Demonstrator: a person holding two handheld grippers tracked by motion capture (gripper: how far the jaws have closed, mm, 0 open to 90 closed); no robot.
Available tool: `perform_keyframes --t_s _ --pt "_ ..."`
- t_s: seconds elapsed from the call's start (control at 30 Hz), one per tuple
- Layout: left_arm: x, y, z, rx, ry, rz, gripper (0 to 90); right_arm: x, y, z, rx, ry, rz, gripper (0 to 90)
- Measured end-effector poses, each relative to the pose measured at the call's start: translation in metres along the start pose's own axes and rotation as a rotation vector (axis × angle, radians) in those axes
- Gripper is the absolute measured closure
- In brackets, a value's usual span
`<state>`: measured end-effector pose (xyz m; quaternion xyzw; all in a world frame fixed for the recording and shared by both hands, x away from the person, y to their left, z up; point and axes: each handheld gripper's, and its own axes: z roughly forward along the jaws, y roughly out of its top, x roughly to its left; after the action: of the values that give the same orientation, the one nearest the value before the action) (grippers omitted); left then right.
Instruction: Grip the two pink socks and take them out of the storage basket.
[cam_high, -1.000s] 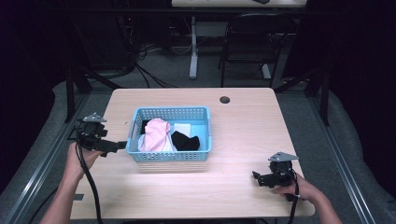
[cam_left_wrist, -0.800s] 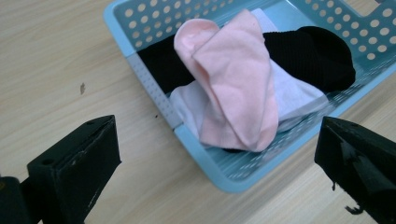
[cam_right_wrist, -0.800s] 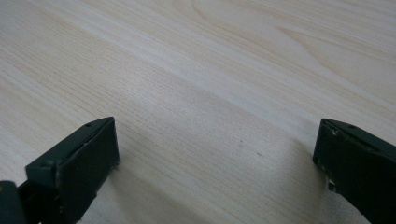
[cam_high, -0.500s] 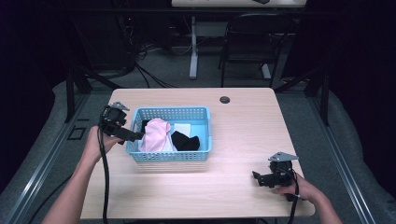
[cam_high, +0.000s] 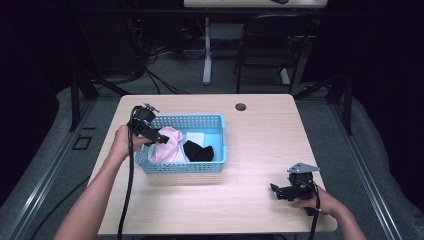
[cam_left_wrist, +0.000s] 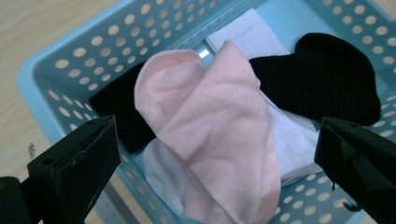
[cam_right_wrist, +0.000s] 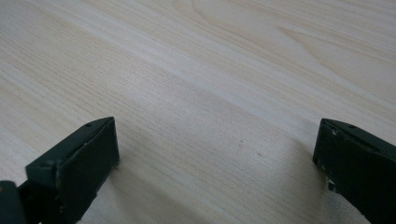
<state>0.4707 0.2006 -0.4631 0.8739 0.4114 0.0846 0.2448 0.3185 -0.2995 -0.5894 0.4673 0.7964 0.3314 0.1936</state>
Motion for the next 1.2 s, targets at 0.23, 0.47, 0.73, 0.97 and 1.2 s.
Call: perform_keyframes --t_s 0.23,0.47,0.73,0.97,1.2 --pt "0.002 0.005 0.021 0.054 0.021 -0.010 2.5 0.000 0.000 0.000 -0.001 0.003 0.001 0.0" --pt "-0.003 0.006 0.035 0.111 0.054 -0.017 3.9 0.000 0.000 0.000 -0.001 0.003 0.001 0.0" --pt "-0.008 0.002 0.051 0.128 0.047 -0.036 14.0 0.000 0.000 0.000 -0.001 0.003 0.001 0.0" --pt "-0.016 0.000 0.053 0.139 0.056 -0.004 39.3 0.000 0.000 0.000 -0.001 0.003 0.002 0.0" --pt "-0.017 -0.003 0.045 0.111 0.054 0.019 69.6 0.000 0.000 0.000 -0.001 0.003 0.001 0.0"
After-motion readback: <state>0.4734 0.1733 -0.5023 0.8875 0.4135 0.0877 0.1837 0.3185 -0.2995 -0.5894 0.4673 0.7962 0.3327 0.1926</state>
